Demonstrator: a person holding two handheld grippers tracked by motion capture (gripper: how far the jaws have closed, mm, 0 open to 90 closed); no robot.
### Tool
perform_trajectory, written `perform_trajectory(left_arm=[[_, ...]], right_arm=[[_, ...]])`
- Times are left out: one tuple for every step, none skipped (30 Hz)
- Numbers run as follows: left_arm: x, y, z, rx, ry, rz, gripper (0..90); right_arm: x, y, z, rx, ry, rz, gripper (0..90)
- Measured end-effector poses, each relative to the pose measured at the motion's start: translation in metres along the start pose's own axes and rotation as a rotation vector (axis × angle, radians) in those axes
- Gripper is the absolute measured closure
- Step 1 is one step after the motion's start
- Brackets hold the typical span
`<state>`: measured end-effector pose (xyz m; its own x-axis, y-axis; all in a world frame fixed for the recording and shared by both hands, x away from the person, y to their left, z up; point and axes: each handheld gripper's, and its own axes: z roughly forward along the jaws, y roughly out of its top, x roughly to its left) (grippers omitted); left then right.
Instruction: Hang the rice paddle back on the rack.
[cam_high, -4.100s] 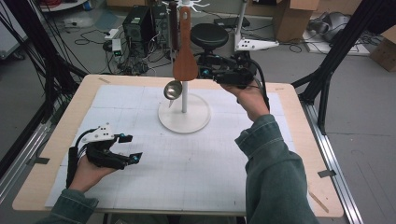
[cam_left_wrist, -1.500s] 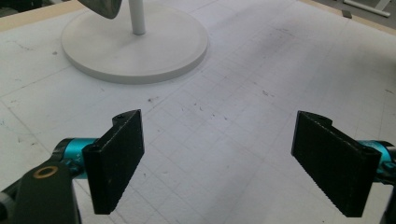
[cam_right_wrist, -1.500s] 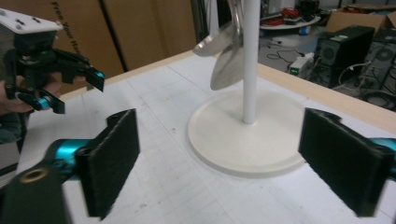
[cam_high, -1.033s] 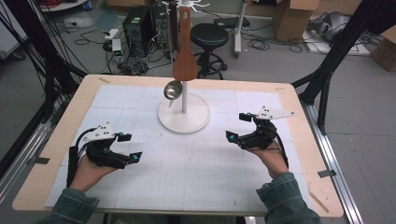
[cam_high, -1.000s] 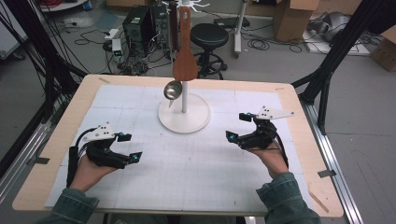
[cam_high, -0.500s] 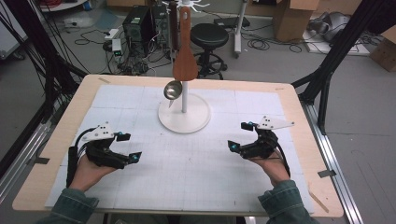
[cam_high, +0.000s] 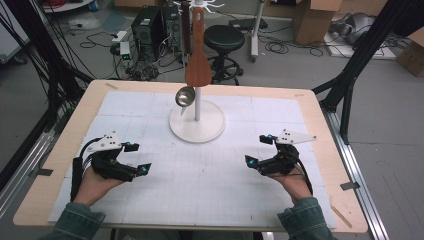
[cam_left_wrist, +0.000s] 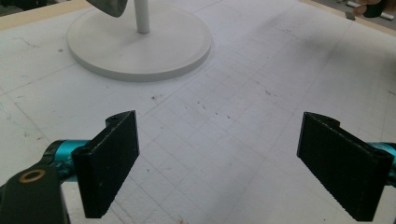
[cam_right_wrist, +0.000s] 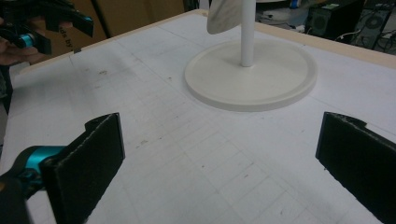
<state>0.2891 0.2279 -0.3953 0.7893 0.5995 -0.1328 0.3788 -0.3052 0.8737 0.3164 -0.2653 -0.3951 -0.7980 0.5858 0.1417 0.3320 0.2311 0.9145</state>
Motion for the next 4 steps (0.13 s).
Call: perform_trajectory(left_arm=[[-0.0002,-0.0004,-0.0003,0.000,0.001,0.001,13.5],[-0.0002,-0.0007,-0.0003,0.000,0.000,0.002,13.5],[-0.0005,-0.0011,-0.0005,-0.001,0.001,-0.001,13.5],[-0.0005,-0.0011,-0.0005,-0.001,0.001,-0.001,13.5]], right_arm=[[0.0009,-0.0031,-0.0010,-0.006,0.003,0.006,0.3],[0.0013,-0.0046,-0.0012,-0.007,0.004,0.012,0.3],[0.0020,-0.0068,-0.0018,-0.005,0.004,0.016,0.3],[0.0020,-0.0068,-0.0018,-0.005,0.004,0.016,0.3]])
